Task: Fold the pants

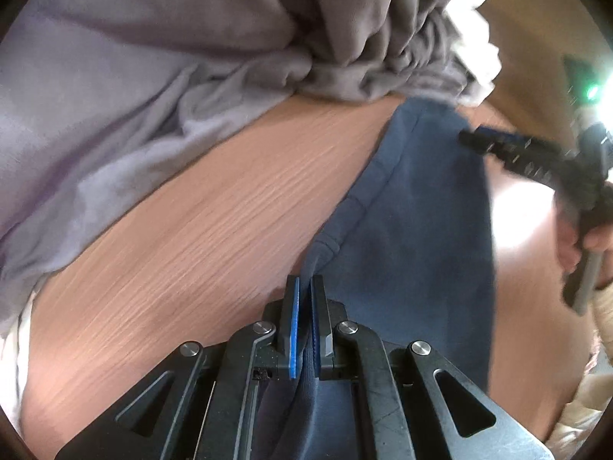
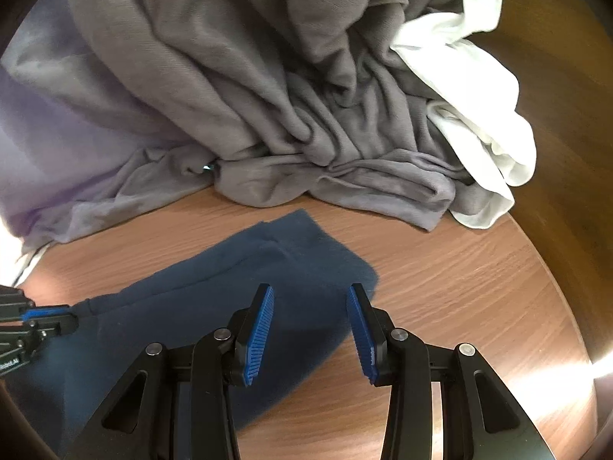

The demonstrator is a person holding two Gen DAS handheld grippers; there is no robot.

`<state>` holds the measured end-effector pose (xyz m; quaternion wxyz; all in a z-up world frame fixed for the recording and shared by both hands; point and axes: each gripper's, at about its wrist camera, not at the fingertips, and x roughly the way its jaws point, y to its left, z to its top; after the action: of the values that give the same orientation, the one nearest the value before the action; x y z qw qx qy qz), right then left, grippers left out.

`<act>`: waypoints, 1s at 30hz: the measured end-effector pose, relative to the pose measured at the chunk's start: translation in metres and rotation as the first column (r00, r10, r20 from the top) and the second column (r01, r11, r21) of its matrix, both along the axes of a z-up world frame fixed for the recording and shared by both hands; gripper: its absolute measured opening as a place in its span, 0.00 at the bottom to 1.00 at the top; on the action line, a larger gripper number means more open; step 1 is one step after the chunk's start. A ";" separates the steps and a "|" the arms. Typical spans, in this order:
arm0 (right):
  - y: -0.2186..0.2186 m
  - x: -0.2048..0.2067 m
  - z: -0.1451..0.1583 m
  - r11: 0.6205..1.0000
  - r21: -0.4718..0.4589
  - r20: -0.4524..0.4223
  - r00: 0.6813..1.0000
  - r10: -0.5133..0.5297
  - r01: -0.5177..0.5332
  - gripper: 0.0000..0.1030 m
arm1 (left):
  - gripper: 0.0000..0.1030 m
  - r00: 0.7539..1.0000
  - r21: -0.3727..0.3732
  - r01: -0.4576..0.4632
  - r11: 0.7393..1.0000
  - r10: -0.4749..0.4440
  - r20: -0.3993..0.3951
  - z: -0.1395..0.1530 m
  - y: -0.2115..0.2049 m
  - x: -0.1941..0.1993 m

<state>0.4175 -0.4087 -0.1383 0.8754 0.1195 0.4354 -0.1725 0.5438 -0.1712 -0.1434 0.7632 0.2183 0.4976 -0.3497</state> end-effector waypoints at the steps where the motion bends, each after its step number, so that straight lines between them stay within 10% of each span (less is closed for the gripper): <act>1: -0.002 0.001 -0.002 1.000 -0.005 -0.004 1.000 -0.005 0.005 0.40 | 0.07 1.000 0.011 -0.006 1.000 0.006 -0.012 -0.005 -0.001 0.002; 10: -0.016 0.004 -0.020 0.999 0.010 -0.037 0.998 -0.044 0.045 0.40 | 0.11 1.000 0.022 -0.002 1.000 0.002 -0.017 -0.009 0.002 0.002; 17: -0.009 0.003 -0.010 0.998 -0.040 -0.034 0.998 -0.052 0.051 0.42 | 0.37 0.998 -0.009 -0.038 0.999 0.038 0.059 0.016 0.017 -0.007; 30: 0.089 -0.016 0.054 0.981 -0.092 0.094 0.980 0.177 -0.168 0.46 | 0.40 0.996 -0.018 -0.079 0.997 0.080 0.034 0.033 0.112 -0.058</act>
<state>0.4019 -0.3198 -0.0840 0.9123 0.0531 0.3915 -0.1076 0.4862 -0.0596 -0.1101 0.7867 0.1981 0.4898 -0.3192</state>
